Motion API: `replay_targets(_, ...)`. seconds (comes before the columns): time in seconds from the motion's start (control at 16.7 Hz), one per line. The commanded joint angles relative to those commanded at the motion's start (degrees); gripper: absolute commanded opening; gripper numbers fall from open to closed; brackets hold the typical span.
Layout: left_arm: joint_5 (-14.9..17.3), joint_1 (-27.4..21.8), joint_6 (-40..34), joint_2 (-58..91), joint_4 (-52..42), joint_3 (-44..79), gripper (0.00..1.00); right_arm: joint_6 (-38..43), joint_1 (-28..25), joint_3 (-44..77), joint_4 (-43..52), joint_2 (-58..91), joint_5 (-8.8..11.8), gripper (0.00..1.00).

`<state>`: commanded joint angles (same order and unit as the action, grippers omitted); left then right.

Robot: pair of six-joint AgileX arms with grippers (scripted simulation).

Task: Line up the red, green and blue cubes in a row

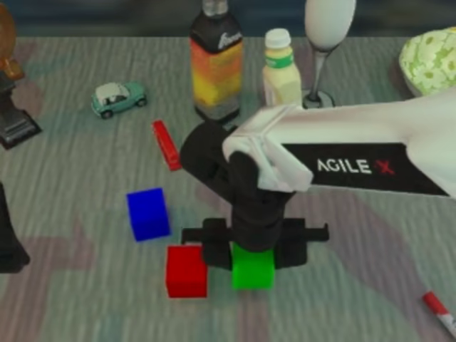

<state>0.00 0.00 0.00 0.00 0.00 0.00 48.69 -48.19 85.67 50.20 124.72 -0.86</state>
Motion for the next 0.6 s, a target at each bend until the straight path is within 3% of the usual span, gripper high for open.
replay_targets(0.18,0.0,0.0,0.0,0.0,0.0,0.0,1.0,0.0,0.0,-0.03,-0.05,0.02,0.0,0.0)
replay_targets(0.6,0.0,0.0,0.0,0.0,0.0,0.0,1.0,0.0,0.0,-0.03,-0.05,0.02,0.0,0.53)
